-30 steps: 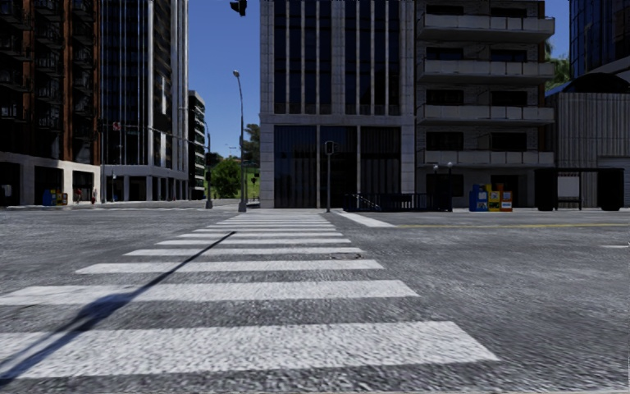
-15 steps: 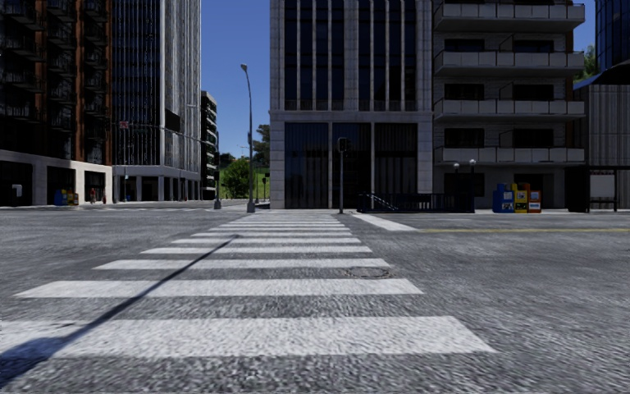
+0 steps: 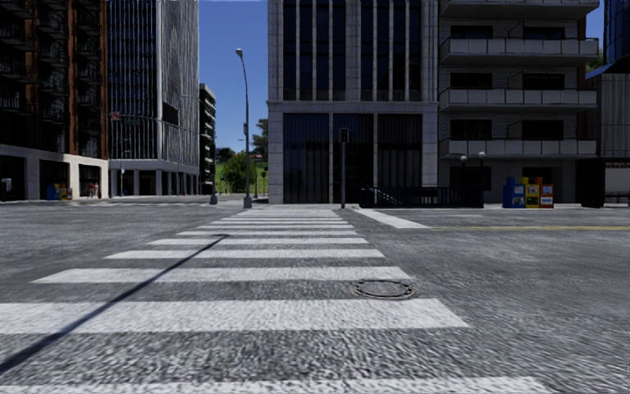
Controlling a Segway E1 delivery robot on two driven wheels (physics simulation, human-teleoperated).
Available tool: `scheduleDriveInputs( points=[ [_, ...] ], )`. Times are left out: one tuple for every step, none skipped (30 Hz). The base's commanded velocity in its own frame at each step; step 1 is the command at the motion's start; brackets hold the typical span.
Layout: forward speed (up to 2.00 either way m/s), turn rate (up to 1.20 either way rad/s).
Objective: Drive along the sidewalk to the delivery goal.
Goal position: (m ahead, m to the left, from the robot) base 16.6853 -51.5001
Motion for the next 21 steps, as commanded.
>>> scheduleDriveInputs(
  points=[
    [1.36, 0.00],
    [1.36, 0.00],
    [1.36, 0.00],
    [1.36, 0.00],
    [1.36, 0.00],
    [1.36, 0.00],
    [1.36, 0.00],
    [1.36, 0.00],
    [1.36, 0.00],
    [1.36, 0.00],
    [1.36, 0.00],
    [1.36, 0.00],
    [1.36, 0.00],
    [1.40, 0.00],
    [2.00, 0.00],
    [2.00, 0.00],
    [2.00, 0.00],
    [2.00, 0.00],
    [2.00, 0.08],
    [2.00, 0.16],
    [2.00, 0.20]
  ],
)
